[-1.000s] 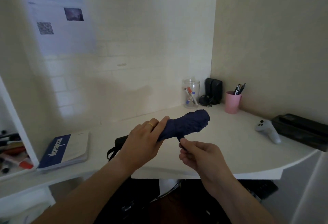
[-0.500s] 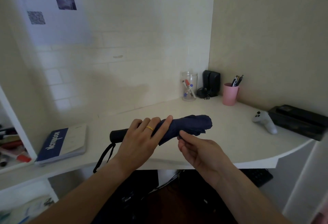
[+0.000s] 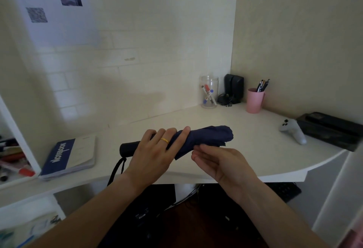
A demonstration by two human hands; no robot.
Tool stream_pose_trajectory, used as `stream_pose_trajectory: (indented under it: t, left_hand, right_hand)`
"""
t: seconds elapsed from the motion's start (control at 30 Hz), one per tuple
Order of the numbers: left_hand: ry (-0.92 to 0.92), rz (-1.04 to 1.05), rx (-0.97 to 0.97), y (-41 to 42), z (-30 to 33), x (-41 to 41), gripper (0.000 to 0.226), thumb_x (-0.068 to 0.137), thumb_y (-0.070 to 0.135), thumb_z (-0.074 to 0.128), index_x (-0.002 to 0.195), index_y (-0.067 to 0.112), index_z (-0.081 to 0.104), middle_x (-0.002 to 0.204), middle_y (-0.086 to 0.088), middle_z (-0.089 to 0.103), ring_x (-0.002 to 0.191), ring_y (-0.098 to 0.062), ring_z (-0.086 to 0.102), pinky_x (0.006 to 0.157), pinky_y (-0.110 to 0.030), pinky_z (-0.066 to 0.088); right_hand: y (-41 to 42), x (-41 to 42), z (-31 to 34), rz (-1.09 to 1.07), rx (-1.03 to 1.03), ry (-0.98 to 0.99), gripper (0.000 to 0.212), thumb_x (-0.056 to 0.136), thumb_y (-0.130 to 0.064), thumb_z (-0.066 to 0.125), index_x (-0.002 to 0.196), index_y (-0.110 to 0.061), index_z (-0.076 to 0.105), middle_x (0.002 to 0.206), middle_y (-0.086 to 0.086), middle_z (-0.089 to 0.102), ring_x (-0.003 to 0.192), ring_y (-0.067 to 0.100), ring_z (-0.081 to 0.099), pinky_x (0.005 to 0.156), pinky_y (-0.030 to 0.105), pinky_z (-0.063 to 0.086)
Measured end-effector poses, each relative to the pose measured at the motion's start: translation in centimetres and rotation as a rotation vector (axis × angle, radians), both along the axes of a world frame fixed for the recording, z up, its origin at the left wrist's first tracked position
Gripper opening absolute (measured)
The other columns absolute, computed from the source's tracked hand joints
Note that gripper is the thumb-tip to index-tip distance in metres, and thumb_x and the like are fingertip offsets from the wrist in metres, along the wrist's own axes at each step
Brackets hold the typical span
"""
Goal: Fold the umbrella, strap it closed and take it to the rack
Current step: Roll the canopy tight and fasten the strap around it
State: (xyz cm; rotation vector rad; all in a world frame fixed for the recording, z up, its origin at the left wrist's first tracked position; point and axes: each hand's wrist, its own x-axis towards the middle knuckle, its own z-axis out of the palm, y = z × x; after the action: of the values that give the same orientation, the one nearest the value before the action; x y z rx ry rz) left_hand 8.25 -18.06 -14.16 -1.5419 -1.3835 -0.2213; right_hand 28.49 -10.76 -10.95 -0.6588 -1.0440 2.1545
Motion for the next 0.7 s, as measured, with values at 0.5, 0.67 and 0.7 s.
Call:
stream_pose_trajectory:
  t: [0.5,0.67,0.7]
  left_hand:
    - [-0.231,-0.108,0.016,0.2,0.8,2.7,0.060,0.088,0.011,0.058,0.148,0.007,0.050,0.115,-0.014,0.065,0.090,-0.027,0.064,0.075,-0.041,0.052]
    - [-0.311,-0.132,0.067,0.9,1.0,3.5,0.063,0.085,0.012,0.068,0.146,0.006,0.053,0.114,-0.014,0.065,0.091,-0.027,0.064,0.074,-0.039,0.052]
    - [-0.342,-0.134,0.057,1.2,1.0,3.5,0.068,0.082,0.012,0.074,0.146,0.006,0.052,0.114,-0.014,0.064,0.091,-0.027,0.064,0.074,-0.039,0.052]
  right_hand:
    - [0.2,-0.8,-1.6,-0.171,0.286,0.124,0.037,0.088,-0.025,0.071,0.120,-0.006,0.068,0.112,0.010,0.076,0.106,0.023,0.073,0.095,0.035,0.057]
    - [1.4,-1.9,-1.0,-0.285,0.317,0.153,0.030,0.087,-0.017,0.074,0.113,-0.002,0.070,0.105,0.011,0.078,0.101,0.022,0.074,0.088,0.030,0.060]
    - [1.8,-2.2,-1.1,-0.315,0.322,0.140,0.030,0.086,-0.015,0.075,0.112,-0.001,0.071,0.104,0.012,0.078,0.100,0.023,0.074,0.087,0.031,0.060]
